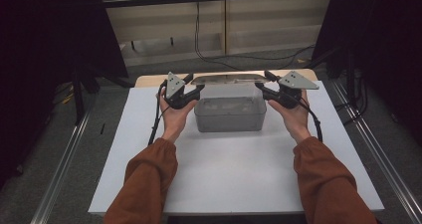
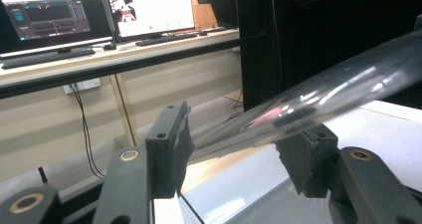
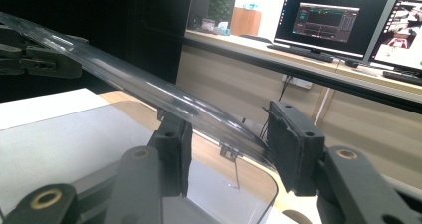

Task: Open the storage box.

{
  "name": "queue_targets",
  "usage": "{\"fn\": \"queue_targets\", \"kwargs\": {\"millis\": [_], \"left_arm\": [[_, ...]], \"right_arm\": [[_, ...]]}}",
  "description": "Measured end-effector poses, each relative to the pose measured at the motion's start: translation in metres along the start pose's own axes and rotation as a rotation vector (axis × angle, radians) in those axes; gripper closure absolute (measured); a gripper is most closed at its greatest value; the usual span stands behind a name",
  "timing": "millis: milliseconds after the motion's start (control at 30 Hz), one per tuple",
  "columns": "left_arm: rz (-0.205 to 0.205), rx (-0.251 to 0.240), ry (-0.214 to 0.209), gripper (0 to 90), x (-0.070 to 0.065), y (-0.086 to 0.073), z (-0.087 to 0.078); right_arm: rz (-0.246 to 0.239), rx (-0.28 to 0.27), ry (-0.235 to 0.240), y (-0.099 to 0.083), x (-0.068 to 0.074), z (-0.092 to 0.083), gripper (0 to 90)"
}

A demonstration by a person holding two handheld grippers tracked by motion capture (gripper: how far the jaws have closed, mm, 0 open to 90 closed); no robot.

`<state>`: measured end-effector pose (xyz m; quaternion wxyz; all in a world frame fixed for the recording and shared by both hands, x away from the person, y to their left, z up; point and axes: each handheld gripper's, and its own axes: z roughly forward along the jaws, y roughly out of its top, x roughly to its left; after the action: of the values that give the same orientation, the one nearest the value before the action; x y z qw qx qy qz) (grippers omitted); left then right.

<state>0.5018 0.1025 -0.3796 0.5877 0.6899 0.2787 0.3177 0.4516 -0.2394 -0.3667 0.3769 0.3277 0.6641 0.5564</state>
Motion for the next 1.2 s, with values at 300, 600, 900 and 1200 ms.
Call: {"fn": "queue_targets", "kwargs": {"millis": [300, 600, 900, 1200], "left_arm": [[0.006, 0.0, 0.001, 47.9, 0.004, 0.004, 0.006], [0.003, 0.009, 0.001, 53.5, 0.007, 0.006, 0.012], [-0.016, 0.01, -0.002, 55.6, 0.012, 0.002, 0.019], [-0.019, 0.022, 0.018, 53.9, 0.017, 0.001, 0.026]], "right_arm": [[0.002, -0.007, -0.005, 0.003, -0.004, 0.003, 55.4], [-0.009, 0.012, 0.0, 0.003, -0.013, 0.012, 51.8], [0.018, 0.018, -0.027, -0.005, -0.024, 0.019, 49.8], [0.014, 0.025, -0.026, -0.003, -0.029, 0.029, 49.3]]}}
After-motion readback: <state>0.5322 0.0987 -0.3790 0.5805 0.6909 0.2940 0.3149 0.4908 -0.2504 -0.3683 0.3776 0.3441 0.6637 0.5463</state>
